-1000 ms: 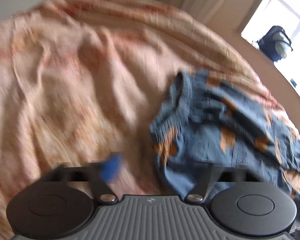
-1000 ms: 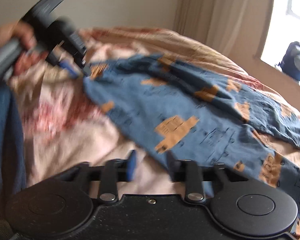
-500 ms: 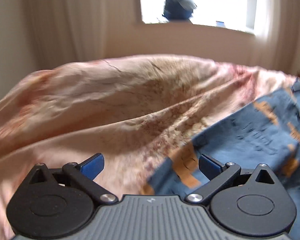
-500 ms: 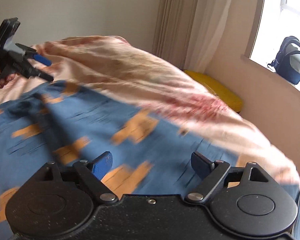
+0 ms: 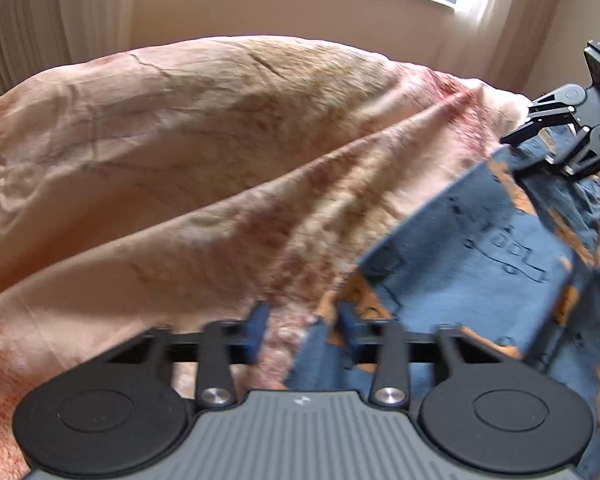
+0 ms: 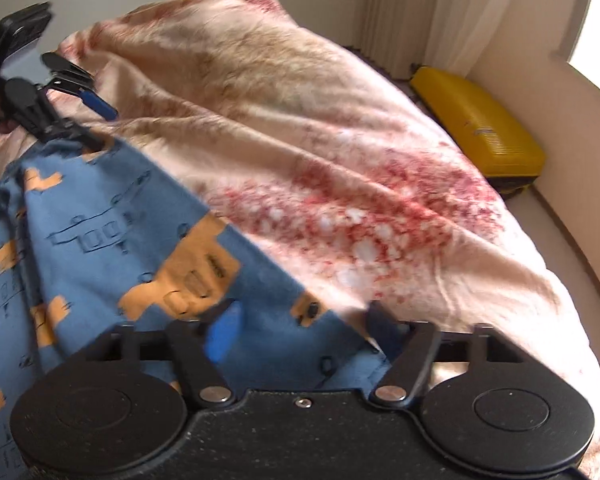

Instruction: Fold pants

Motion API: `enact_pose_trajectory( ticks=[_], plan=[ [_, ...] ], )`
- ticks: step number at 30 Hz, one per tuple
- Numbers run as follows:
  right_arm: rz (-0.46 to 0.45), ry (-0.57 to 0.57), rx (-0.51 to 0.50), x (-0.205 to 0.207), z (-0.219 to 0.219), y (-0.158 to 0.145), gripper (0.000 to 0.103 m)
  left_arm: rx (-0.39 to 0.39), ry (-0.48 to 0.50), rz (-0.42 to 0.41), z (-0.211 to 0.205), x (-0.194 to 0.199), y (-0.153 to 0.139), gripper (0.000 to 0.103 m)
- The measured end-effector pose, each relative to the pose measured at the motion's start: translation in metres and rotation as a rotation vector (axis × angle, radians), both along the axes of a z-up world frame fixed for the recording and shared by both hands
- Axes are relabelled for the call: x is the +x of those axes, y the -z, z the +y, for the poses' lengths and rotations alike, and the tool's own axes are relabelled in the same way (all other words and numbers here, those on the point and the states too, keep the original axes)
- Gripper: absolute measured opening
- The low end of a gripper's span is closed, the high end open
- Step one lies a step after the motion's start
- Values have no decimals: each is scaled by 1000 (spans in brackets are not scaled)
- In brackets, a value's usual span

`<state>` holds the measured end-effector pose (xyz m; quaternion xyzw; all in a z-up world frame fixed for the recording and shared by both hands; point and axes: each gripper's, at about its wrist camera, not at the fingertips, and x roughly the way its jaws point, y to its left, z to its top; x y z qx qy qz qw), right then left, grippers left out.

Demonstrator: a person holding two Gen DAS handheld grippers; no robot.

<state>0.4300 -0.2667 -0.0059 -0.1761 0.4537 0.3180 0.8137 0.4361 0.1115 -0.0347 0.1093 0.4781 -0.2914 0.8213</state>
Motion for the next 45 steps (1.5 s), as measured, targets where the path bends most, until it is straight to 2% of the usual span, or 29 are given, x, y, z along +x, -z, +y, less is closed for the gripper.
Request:
enact_pose_trajectory(
  ticks=[1,2,3,4,6,9,13,15,19,22,23,24,25,26,27,28,31,35,36,37,38,39,41,45],
  plan=[
    [-21,-5,-15,-4,3,-1,23,1,18,-8,-3,-2,-3,7],
    [-47,-6,-34,-8,7,-3,14,9,27,-22,-7,-5,-6,2],
    [-67,-11,-50,-12,10,-4,5,32,18,-48,-11,-9,-9,0],
    [-95,-13,-69,-17,13,-6,3,55,-6,-68,-14,-12,-13,0],
    [-159,-11,-89,-25,19,-13,2,78,-76,-115,-18,-17,-23,0],
    [-288,35,-132,-30,28,-24,1,68,-157,-214,-18,-25,-42,0],
    [-413,120,-136,-13,37,-36,1,102,-230,-343,-22,-23,-54,0],
    [-408,135,-150,2,43,-28,1,135,-241,-302,-27,-11,-44,0],
    [-334,131,-237,24,58,14,1,156,-274,-236,-27,8,-10,0],
    [-334,128,-228,27,58,18,2,122,-265,-203,-21,11,0,1],
    [-323,123,-210,28,54,14,5,102,-256,-192,-18,11,0,8],
    [-305,122,-187,29,49,11,12,89,-258,-190,-15,11,-1,12],
    [-292,119,-163,30,45,7,28,77,-261,-184,-12,11,-2,30],
    [-282,115,-139,32,40,3,38,66,-274,-177,-8,11,-2,57],
    [-278,109,-113,29,38,-3,53,53,-301,-178,-2,11,-4,66],
    [-269,105,-87,30,35,-7,57,34,-326,-183,1,8,-6,72],
    [-251,121,-30,33,31,-14,58,-17,-320,-165,13,10,-10,72],
    [-197,97,-13,43,41,-7,57,-11,-267,-120,11,14,-3,73],
    [-174,86,-36,46,47,-2,50,2,-265,-110,9,15,0,69],
    [-178,84,-76,46,53,2,26,9,-266,-100,8,17,2,45],
    [-194,81,-106,43,59,3,10,-1,-255,-69,7,19,4,19],
    [-204,75,-111,39,62,1,2,-15,-252,-40,6,20,4,12],
    [-239,75,-125,28,67,-6,1,0,-255,-54,0,13,-2,2],
    [-315,69,-110,-8,64,-31,0,33,-216,-164,-8,-14,-29,1]
  ],
)
